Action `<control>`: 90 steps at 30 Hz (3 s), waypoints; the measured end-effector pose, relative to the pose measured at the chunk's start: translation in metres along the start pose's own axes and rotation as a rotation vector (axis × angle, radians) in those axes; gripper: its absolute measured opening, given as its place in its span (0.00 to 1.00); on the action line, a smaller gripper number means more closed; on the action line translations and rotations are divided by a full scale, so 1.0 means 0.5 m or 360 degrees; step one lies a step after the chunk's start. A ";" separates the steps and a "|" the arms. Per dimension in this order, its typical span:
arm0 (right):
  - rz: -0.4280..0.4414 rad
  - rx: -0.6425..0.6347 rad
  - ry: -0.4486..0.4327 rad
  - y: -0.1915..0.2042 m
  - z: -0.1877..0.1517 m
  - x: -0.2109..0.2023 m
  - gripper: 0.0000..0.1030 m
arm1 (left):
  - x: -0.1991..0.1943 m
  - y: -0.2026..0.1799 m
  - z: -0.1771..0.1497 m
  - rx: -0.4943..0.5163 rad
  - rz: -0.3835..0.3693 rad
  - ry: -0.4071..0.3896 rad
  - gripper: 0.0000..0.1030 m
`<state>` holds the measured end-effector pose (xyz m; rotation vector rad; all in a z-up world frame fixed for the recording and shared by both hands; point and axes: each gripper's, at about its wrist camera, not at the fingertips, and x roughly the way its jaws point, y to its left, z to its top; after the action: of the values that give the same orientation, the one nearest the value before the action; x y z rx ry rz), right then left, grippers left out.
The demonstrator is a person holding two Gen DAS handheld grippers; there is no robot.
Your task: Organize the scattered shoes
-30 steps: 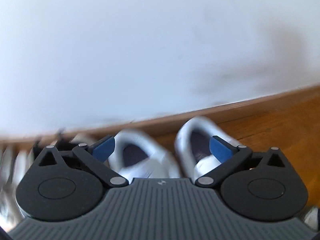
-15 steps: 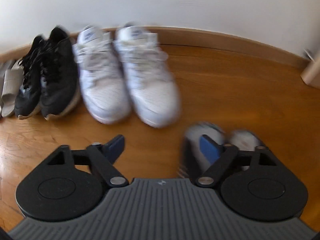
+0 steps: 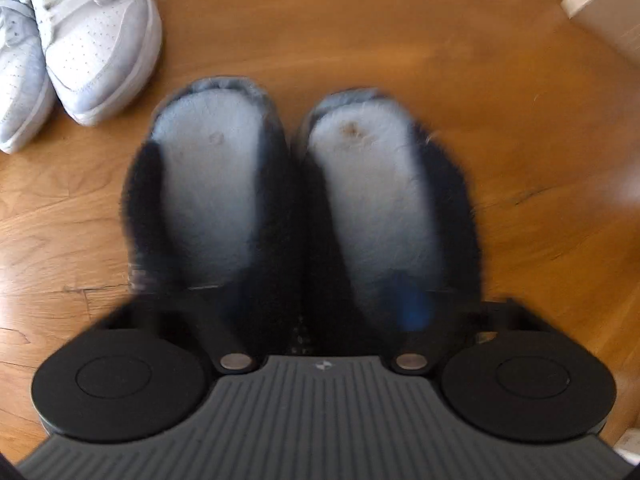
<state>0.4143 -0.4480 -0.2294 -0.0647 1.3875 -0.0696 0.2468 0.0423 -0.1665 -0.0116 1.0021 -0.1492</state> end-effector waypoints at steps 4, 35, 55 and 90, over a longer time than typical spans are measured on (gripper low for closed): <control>-0.0057 -0.0144 -0.0065 0.008 0.026 -0.022 0.23 | -0.014 0.019 -0.003 -0.0032 0.0045 -0.0025 1.00; 0.0427 -0.0353 -0.0820 0.173 0.271 -0.158 0.92 | 0.019 0.066 -0.034 -0.0299 0.0039 0.0088 0.99; 0.0149 -0.0189 -0.0585 0.451 0.119 -0.067 0.73 | -0.010 0.085 -0.053 -0.0410 -0.0014 0.0045 0.99; 0.0427 0.0150 -0.0738 0.279 -0.059 -0.408 0.81 | -0.262 0.022 -0.032 -0.0403 0.0188 -0.0123 0.99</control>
<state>0.3499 -0.2915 -0.0469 0.1754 0.9178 0.0997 0.1654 0.0714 -0.0662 -0.1875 0.9364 0.0861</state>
